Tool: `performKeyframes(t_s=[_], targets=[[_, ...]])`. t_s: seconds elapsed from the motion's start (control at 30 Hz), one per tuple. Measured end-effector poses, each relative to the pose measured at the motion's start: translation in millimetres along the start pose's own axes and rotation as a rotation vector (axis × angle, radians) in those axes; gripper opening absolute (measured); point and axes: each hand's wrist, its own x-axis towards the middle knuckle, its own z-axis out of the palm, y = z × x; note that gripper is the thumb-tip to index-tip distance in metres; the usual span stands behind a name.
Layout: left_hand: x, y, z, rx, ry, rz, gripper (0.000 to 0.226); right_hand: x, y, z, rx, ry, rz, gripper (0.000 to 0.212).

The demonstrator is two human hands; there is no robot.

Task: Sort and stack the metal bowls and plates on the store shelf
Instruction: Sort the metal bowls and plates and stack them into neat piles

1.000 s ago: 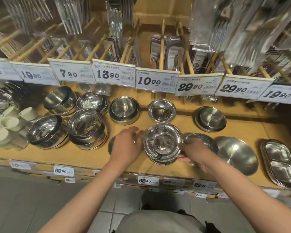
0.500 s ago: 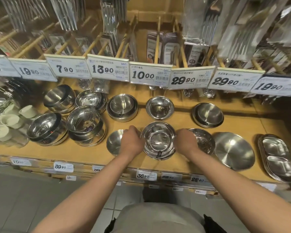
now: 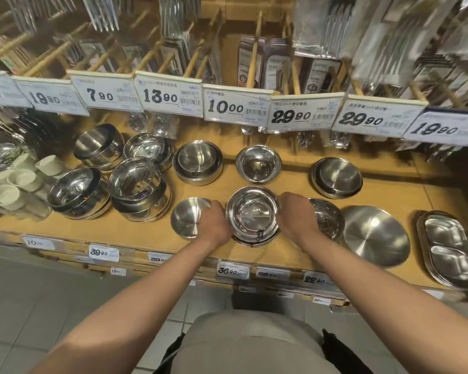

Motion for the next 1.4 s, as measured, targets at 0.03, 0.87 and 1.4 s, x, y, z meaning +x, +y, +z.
performKeyframes(t_s=[0.03, 0.87, 1.4], targets=[[-0.5, 0.5, -0.8, 0.006, -0.008, 0.004, 0.045, 0.0, 0.8, -1.1, -0.012, -0.014, -0.005, 0.016], [19.9, 12.4, -14.7, 0.045, 0.053, -0.035, 0.023, -0.4, 5.2, 11.1, -0.095, -0.030, -0.123, 0.034], [21.3, 12.7, -13.0, -0.042, 0.042, -0.046, 0.016, -5.3, 7.3, 10.2, -0.001, -0.070, -0.084, 0.030]])
